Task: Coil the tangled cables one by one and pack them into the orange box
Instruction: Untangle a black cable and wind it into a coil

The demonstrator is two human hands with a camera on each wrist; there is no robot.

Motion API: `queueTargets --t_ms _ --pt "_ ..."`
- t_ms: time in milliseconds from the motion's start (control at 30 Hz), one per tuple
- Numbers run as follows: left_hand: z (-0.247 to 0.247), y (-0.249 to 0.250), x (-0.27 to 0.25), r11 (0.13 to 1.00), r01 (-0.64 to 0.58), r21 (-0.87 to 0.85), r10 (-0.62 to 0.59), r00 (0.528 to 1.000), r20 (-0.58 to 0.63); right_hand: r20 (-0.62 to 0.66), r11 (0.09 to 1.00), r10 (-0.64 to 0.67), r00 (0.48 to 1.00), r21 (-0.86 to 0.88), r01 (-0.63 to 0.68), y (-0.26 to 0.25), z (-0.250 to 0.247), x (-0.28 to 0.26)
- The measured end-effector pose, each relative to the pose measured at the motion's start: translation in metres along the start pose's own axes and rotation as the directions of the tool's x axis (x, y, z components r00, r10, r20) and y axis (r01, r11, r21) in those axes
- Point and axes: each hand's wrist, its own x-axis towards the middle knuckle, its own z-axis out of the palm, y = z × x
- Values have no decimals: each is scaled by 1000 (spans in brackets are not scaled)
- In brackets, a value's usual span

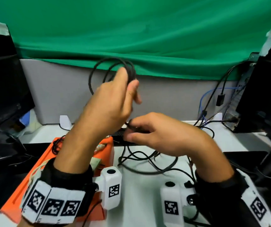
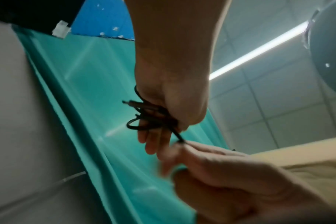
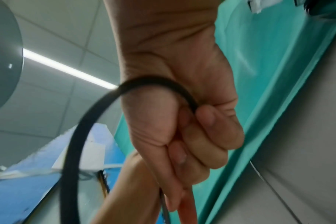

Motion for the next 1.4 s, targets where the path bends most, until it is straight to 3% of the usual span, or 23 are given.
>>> queueTargets --t_ms 33,100,167,233,300,367,400,433,467,500,533,567,633,700,767,867,900,967,1067,1133,1233,1333,1400 --pt "-1 -1 -1 989 3 145 -11 999 52 -37 1000 15 999 7 -15 2 -8 -5" --pt "-5 -1 -1 977 51 206 -81 987 137 -141 998 55 988 -5 -56 12 -23 -16" --pt "-9 -3 0 980 153 125 -181 946 268 -280 995 77 957 -36 -90 23 -34 -25" --pt "-15 -6 -4 941 316 -122 -229 859 458 -431 987 100 897 -71 -144 34 -41 -30" --pt "-21 -10 -8 769 445 -460 -141 819 556 -623 973 98 776 -103 -206 44 -46 -32" --pt "-26 -10 -8 527 444 -725 -73 873 482 -785 964 58 616 -117 -240 48 -47 -33" --pt "-27 -9 -6 371 429 -824 -69 897 436 -820 955 35 571 -140 -261 50 -46 -31" --pt "-25 -6 -3 212 417 -884 -83 909 409 -823 940 41 567 -160 -300 51 -44 -27" --pt "-23 -2 0 96 413 -906 -109 909 403 -795 912 80 602 -186 -367 49 -43 -24" --pt "-18 3 3 53 424 -904 -149 898 413 -745 860 144 651 -232 -455 46 -41 -22" --pt "-13 8 6 93 447 -890 -213 882 420 -693 797 202 692 -294 -527 42 -39 -22" --pt "-7 12 7 198 472 -859 -287 866 409 -662 758 220 717 -347 -553 33 -38 -24" --pt "6 21 7 396 502 -769 -382 852 359 -632 774 130 764 -417 -476 7 -31 -30" --pt "13 30 6 403 498 -767 -383 854 353 -573 902 40 819 -332 -277 -19 -18 -28" --pt "13 34 6 221 505 -834 -309 847 431 -581 996 -23 813 -82 -30 -31 -4 -14" --pt "4 29 8 -262 481 -837 -33 862 506 -750 950 1 661 207 233 -15 2 7" --pt "1 25 9 -339 466 -817 36 875 483 -745 911 31 667 295 287 -9 1 10" --pt "-3 23 7 -305 458 -835 49 883 467 -679 882 44 733 371 292 3 -2 11" --pt "-9 23 3 -48 484 -874 -34 874 486 -630 934 8 776 281 219 12 -7 7" --pt "-14 20 4 59 532 -845 -79 846 527 -583 960 6 812 232 159 16 -7 6" --pt "-13 19 6 -61 583 -810 -37 810 585 -583 929 43 812 323 183 13 1 11" --pt "-4 21 6 -156 530 -833 -2 844 537 -603 806 137 786 529 265 1 10 19" --pt "-1 22 7 -160 515 -842 -18 851 524 -656 791 160 737 533 302 -2 10 21"
